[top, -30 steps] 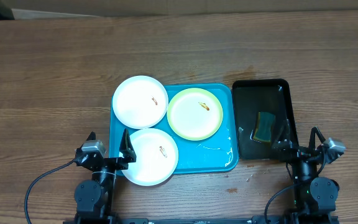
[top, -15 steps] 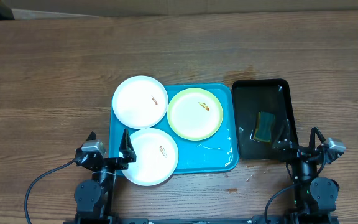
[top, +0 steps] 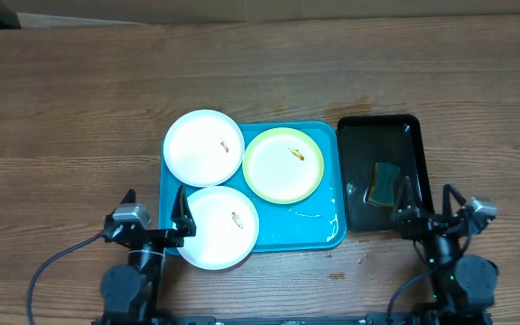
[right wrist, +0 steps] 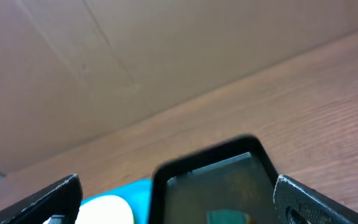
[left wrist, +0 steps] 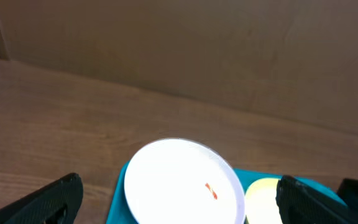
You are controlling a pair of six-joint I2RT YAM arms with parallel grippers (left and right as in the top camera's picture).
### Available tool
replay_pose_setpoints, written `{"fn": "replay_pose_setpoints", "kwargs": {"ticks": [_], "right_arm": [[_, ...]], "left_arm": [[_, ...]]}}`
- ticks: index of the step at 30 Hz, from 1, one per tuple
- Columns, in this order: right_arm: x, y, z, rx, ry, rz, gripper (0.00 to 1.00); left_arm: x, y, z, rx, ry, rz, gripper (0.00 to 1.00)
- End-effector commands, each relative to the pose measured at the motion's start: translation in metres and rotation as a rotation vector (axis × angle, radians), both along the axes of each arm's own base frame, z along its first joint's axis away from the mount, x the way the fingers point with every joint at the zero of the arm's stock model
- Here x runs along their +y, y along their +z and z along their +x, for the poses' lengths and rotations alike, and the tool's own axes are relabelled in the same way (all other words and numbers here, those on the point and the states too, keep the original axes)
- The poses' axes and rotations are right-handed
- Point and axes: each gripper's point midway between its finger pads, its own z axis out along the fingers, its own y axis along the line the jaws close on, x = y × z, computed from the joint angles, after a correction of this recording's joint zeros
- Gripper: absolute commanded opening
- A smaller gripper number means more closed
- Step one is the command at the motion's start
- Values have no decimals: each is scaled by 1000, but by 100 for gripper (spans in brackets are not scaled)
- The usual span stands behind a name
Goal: Clean dirty plates on tray and stack at the side
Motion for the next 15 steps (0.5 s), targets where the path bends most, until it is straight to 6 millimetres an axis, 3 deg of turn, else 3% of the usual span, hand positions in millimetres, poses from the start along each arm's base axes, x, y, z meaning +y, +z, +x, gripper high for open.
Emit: {"fn": "replay_pose_setpoints", "kwargs": {"ticks": [1,5,8,12,15], "right_arm": [[2,68,-10,-80,17,11,100],[3,107,0,41,19,-5,100],[11,134,18,196,69,-68,100],[21,156,42,467,148,-100,100],[32,171,53,598,213,-73,100]], "left_arm": [[-4,59,-9,-63,-22,-11,100],[-14,89,-8,76,-79,-4,100],[-30,103,-8,301,-186,30,100],[-42,112,-17,657,-260,-3,100],[-42,120,-15,826,-258,-15,100]]}}
